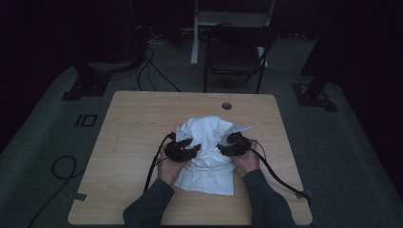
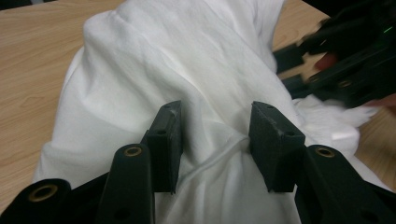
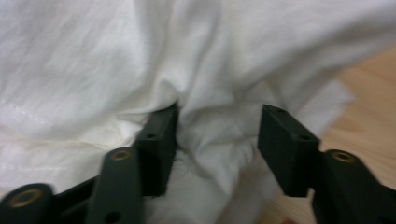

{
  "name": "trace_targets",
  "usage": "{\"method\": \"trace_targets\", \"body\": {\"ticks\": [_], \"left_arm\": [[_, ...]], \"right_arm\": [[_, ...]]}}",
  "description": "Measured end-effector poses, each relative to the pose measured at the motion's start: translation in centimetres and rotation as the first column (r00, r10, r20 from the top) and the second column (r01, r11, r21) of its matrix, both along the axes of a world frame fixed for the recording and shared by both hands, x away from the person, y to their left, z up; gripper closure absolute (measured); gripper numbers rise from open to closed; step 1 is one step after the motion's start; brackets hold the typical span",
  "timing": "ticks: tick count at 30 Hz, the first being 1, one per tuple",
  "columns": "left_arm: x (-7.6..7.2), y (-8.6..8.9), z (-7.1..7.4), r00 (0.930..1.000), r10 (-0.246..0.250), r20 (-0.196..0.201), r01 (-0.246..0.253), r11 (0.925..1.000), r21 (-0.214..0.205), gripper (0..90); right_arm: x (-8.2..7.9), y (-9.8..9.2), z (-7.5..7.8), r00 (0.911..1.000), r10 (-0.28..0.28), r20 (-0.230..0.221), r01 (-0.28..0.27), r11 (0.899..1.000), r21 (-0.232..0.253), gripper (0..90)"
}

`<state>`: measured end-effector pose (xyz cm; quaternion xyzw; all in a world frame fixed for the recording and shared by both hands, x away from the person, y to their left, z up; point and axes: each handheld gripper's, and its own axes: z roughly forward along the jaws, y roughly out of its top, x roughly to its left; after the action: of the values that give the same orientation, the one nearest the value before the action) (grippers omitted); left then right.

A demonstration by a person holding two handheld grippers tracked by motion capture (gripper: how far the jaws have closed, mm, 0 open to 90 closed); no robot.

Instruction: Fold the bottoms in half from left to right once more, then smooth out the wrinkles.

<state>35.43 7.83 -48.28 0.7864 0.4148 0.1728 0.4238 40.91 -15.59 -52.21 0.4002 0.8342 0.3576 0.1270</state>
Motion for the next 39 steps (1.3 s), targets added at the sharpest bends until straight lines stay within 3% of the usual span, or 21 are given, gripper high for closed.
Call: {"method": "trace_targets", "body": {"ticks": [2,3,4,6,9,12,18,23,26,28,30,34,37,39], "left_arm": [[0.0,0.0,0.0,1.0000,0.000,0.000,0.000,1.0000,0.000,55.2],[0.0,0.1,-0.1,1.0000,-0.002,-0.001,0.002,1.0000,0.000,54.6],[0.1,-0.3,-0.3,0.9999,0.001,0.013,-0.001,1.0000,0.002,54.6],[0.1,-0.3,-0.3,0.9999,0.000,0.013,0.000,1.0000,0.001,54.5],[0.1,-0.3,-0.3,0.9998,0.002,0.018,-0.002,1.0000,-0.002,54.2],[-0.1,-0.4,-0.2,0.9997,0.006,0.025,-0.006,1.0000,-0.006,53.6],[-1.6,0.3,0.7,0.9988,-0.011,0.049,0.013,0.9994,-0.033,52.4],[-4.6,1.6,1.3,0.9946,-0.042,0.095,0.046,0.9980,-0.044,53.7],[-6.9,1.4,0.5,0.9897,-0.085,0.115,0.089,0.9956,-0.030,56.7],[-8.0,0.6,-0.6,0.9845,-0.130,0.118,0.129,0.9915,0.019,57.8],[-8.5,-0.5,-1.9,0.9753,-0.181,0.126,0.172,0.9818,0.079,58.5],[-7.3,-2.3,-4.1,0.9744,-0.206,0.090,0.191,0.9704,0.147,58.5],[-6.2,-3.4,-5.7,0.9761,-0.207,0.066,0.188,0.9577,0.218,58.4],[-5.9,-3.7,-6.3,0.9766,-0.208,0.054,0.191,0.9549,0.228,58.6]], "right_arm": [[0.0,0.0,0.0,1.0000,0.000,0.000,0.000,1.000,0.000,52.5],[0.0,-0.1,0.2,1.0000,-0.005,0.005,0.005,1.000,-0.008,43.5],[-2.2,-2.2,4.1,0.9860,-0.096,0.137,0.091,0.995,0.038,46.3],[-2.7,-2.5,4.7,0.9827,-0.094,0.160,0.085,0.995,0.059,49.2],[-4.0,-2.4,6.1,0.9813,-0.026,0.191,0.005,0.994,0.107,57.4],[-4.1,-1.5,5.8,0.9848,0.015,0.173,-0.030,0.996,0.082,57.7],[-2.8,0.6,2.8,0.9938,0.075,0.082,-0.077,0.997,0.029,51.7],[-2.6,1.0,2.1,0.9941,0.092,0.058,-0.095,0.995,0.037,66.8],[-2.9,0.9,2.5,0.9926,0.096,0.073,-0.099,0.994,0.035,73.5],[-3.0,0.7,2.8,0.9918,0.098,0.082,-0.102,0.994,0.045,73.5],[-3.0,0.6,3.0,0.9917,0.099,0.082,-0.103,0.993,0.054,71.8],[-3.1,0.5,3.3,0.9912,0.096,0.091,-0.103,0.992,0.073,67.6],[-3.2,0.3,3.6,0.9906,0.101,0.093,-0.109,0.990,0.084,65.2],[-3.4,0.2,3.9,0.9896,0.100,0.103,-0.111,0.988,0.104,61.3]]}}
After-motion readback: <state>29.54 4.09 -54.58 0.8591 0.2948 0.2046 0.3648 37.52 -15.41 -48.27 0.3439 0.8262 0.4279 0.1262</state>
